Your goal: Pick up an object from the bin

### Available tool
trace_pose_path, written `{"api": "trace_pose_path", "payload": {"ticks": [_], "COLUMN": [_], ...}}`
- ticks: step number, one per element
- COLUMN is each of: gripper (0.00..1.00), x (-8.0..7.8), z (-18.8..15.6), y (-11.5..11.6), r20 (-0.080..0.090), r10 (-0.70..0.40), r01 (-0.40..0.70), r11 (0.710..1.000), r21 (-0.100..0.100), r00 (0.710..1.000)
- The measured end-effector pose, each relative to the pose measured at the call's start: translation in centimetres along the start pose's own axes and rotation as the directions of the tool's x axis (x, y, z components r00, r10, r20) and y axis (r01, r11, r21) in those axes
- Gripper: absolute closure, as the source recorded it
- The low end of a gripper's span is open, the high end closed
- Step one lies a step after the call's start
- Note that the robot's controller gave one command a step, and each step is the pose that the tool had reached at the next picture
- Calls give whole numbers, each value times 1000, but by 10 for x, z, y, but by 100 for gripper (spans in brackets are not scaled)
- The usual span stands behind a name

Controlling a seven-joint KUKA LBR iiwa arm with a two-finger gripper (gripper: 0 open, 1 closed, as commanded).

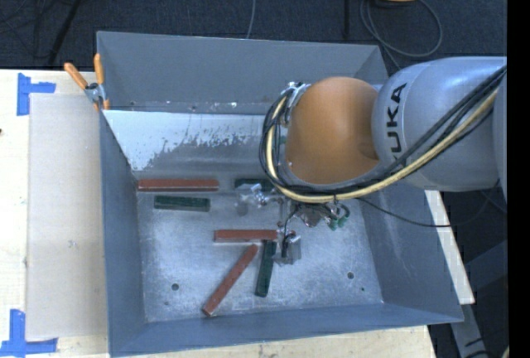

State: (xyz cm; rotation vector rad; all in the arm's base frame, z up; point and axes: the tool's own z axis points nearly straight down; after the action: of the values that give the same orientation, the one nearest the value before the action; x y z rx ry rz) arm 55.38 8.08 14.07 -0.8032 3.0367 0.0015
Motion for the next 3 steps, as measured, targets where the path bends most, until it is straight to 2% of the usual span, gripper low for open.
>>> {"api": "trace_pose_path", "payload": {"ticks": [1,2,3], "gripper": [0,0,100], "x": [8,-1,0], "z": [7,40,70], "y": [19,27,35], "r20": [-2,-2,-4], "r10": [-172,-423,-570], "r01": [172,423,570], "r11": [985,906,822], "r21": [0,0,-2], "r00": [985,906,822]}}
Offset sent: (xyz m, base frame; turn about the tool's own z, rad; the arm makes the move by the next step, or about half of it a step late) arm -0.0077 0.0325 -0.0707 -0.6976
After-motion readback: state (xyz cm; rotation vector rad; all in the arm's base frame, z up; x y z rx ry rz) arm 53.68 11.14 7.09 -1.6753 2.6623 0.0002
